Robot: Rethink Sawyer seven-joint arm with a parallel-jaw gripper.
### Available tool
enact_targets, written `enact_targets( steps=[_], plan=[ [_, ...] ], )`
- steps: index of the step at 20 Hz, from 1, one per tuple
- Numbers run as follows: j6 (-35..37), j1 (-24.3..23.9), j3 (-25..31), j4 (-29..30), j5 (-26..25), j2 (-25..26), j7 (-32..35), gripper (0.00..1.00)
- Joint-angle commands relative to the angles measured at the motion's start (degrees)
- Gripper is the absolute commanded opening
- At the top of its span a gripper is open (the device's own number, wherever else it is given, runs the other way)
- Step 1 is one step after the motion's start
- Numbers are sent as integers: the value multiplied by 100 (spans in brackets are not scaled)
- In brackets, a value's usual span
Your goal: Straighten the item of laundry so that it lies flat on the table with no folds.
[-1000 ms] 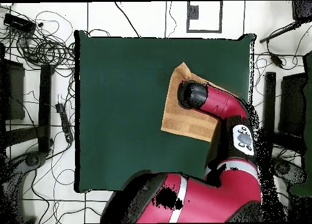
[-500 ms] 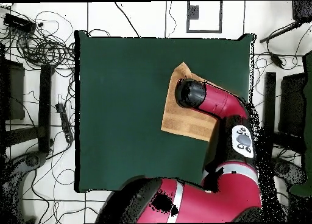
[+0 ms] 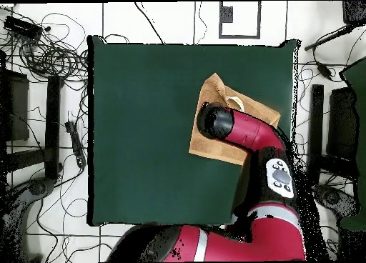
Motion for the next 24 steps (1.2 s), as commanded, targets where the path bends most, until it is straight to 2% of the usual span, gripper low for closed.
enact_targets(
  steps=[1, 11, 18, 24],
  plan=[
    [-916, 222, 422, 1419, -54, 125, 1431, 100],
    [-1079, -91, 542, 1380, 18, 330, 1046, 100],
    [-1233, -325, 557, 1277, -47, 700, 950, 100],
    [-1180, -537, 609, 1278, -159, 667, 784, 100]
  ],
)
